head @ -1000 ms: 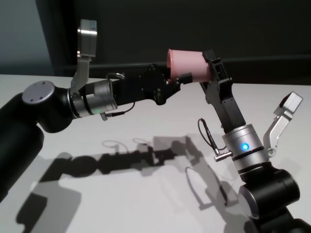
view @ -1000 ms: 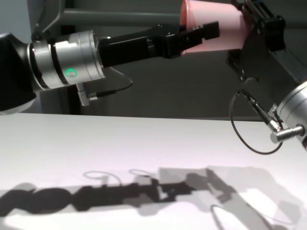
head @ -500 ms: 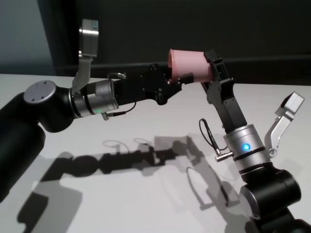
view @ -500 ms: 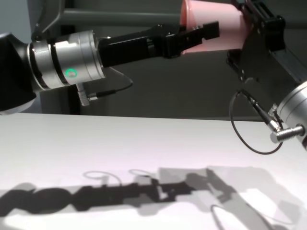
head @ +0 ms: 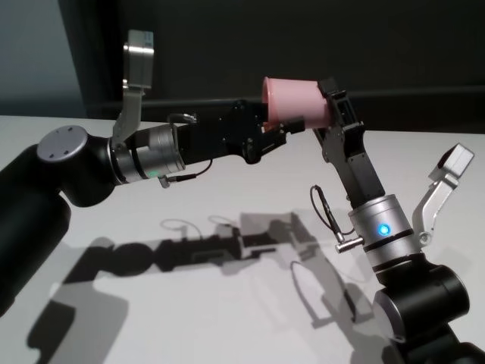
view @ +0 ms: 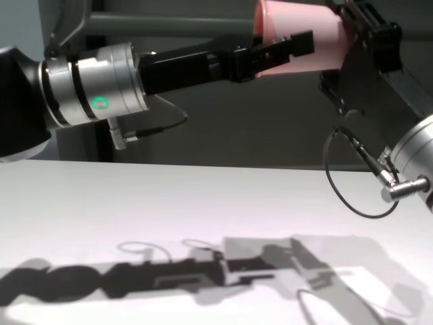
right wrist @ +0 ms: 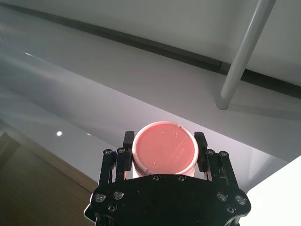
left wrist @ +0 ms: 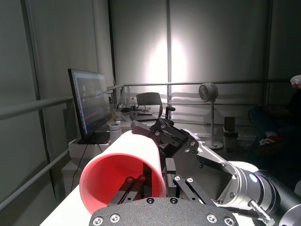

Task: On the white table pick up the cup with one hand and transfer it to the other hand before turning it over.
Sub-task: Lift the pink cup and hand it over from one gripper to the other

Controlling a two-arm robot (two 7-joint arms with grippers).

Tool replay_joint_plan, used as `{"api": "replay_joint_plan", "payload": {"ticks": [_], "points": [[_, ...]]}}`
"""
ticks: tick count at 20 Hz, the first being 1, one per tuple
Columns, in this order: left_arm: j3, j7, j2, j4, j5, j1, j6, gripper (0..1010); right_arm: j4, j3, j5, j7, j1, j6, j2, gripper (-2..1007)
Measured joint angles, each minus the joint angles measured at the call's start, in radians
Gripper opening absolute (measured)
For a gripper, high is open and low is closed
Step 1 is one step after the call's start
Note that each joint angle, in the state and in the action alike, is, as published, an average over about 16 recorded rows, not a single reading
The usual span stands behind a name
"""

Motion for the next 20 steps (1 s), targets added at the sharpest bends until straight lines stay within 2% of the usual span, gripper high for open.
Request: {"api": "replay_joint_plan", "payload": {"ticks": [6,15,20], "points": [[0.000,0.000,0.000,0.000,0.000,0.000,0.000,386,0.000,0.000,0.000,0.000,0.000,0.000,0.000,736],[0.000,0.000,0.000,0.000,0.000,0.000,0.000,746,0.000,0.000,0.000,0.000,0.000,0.000,0.000,737],[0.000,0.000,0.000,0.000,0.000,0.000,0.000,896,0.000,0.000,0.000,0.000,0.000,0.000,0.000,737]]}}
